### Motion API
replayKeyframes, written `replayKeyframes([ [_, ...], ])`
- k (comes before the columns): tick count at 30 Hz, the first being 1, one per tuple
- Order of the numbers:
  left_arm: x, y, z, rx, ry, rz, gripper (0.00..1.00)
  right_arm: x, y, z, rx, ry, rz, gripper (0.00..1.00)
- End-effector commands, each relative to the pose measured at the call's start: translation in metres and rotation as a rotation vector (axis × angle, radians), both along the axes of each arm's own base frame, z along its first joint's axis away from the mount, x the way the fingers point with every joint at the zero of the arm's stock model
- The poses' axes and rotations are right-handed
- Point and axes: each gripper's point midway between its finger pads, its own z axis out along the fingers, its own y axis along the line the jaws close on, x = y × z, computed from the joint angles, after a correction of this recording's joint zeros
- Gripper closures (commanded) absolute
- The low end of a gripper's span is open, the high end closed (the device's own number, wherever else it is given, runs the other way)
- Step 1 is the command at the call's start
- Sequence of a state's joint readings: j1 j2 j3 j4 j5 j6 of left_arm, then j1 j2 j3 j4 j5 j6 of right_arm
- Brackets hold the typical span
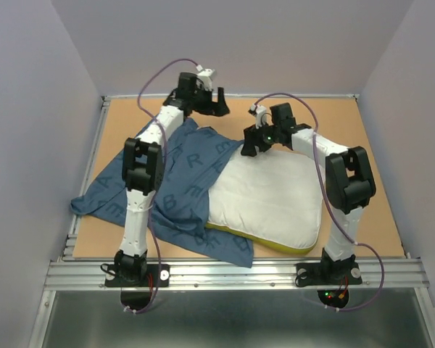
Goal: Put the pillow into the pillowcase
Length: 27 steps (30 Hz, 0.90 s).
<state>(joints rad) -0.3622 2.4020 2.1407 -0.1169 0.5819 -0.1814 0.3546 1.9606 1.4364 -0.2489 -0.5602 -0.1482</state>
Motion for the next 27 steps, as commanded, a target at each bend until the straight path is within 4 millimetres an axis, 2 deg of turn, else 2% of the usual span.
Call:
replayKeyframes([
  [1,0.006,0.115,0.142,0.234,-0.357,0.183,0.02,0.031,-0.022,0.056,0.075,-0.08,-0.108,0.17],
  [2,-0.002,0.128,0.146,0.324,-0.403,0.175,0.02,0.025,-0.022,0.076,0.093,-0.102,-0.101,0.15],
  [3,-0.028,0.141,0.15,0.378,-0.392,0.187,0.03,0.014,-0.022,0.081,0.104,-0.067,-0.1,0.11],
  [4,-0.044,0.144,0.151,0.408,-0.397,0.169,0.05,0.008,-0.023,0.086,0.107,-0.054,-0.104,0.1],
  [5,-0.062,0.139,0.147,0.443,-0.401,0.14,0.06,0.0,-0.023,0.093,0.112,-0.05,-0.098,0.1],
  [6,-0.091,0.144,0.138,0.49,-0.387,0.123,0.08,-0.01,-0.025,0.107,0.132,-0.048,-0.1,0.1],
  [8,-0.121,0.141,0.123,0.551,-0.366,0.104,0.12,-0.032,-0.028,0.098,0.128,0.017,-0.1,0.11],
  [9,-0.148,0.125,0.094,0.58,-0.32,0.037,0.14,-0.042,-0.028,0.095,0.13,0.041,-0.09,0.11],
  [10,-0.165,0.12,0.1,0.577,-0.335,0.037,0.15,-0.058,-0.03,0.09,0.136,0.088,-0.1,0.11],
  [11,-0.178,0.113,0.091,0.583,-0.321,0.013,0.15,-0.068,-0.029,0.083,0.134,0.116,-0.093,0.11],
  [12,-0.202,0.098,0.074,0.587,-0.291,-0.031,0.16,-0.078,-0.028,0.082,0.136,0.136,-0.094,0.11],
  [13,-0.212,0.091,0.066,0.591,-0.286,-0.061,0.18,-0.084,-0.028,0.074,0.132,0.161,-0.098,0.11],
  [14,-0.22,0.086,0.058,0.597,-0.265,-0.064,0.21,-0.098,-0.029,0.057,0.119,0.211,-0.097,0.11],
  [15,-0.232,0.074,0.044,0.615,-0.25,-0.096,0.24,-0.104,-0.028,0.052,0.113,0.229,-0.095,0.11],
  [16,-0.237,0.069,0.037,0.616,-0.233,-0.102,0.24,-0.114,-0.028,0.04,0.104,0.263,-0.087,0.11],
  [19,-0.249,0.047,0.016,0.65,-0.203,-0.156,0.27,-0.126,-0.025,0.026,0.094,0.312,-0.08,0.15],
  [24,-0.239,0.042,-0.008,0.763,-0.193,-0.144,0.38,-0.139,-0.026,-0.009,0.078,0.413,-0.085,0.31],
  [26,-0.231,0.042,-0.019,0.809,-0.176,-0.13,0.45,-0.141,-0.026,-0.016,0.081,0.431,-0.095,0.36],
  [27,-0.229,0.042,-0.025,0.83,-0.152,-0.128,0.53,-0.14,-0.026,-0.018,0.085,0.437,-0.102,0.41],
])
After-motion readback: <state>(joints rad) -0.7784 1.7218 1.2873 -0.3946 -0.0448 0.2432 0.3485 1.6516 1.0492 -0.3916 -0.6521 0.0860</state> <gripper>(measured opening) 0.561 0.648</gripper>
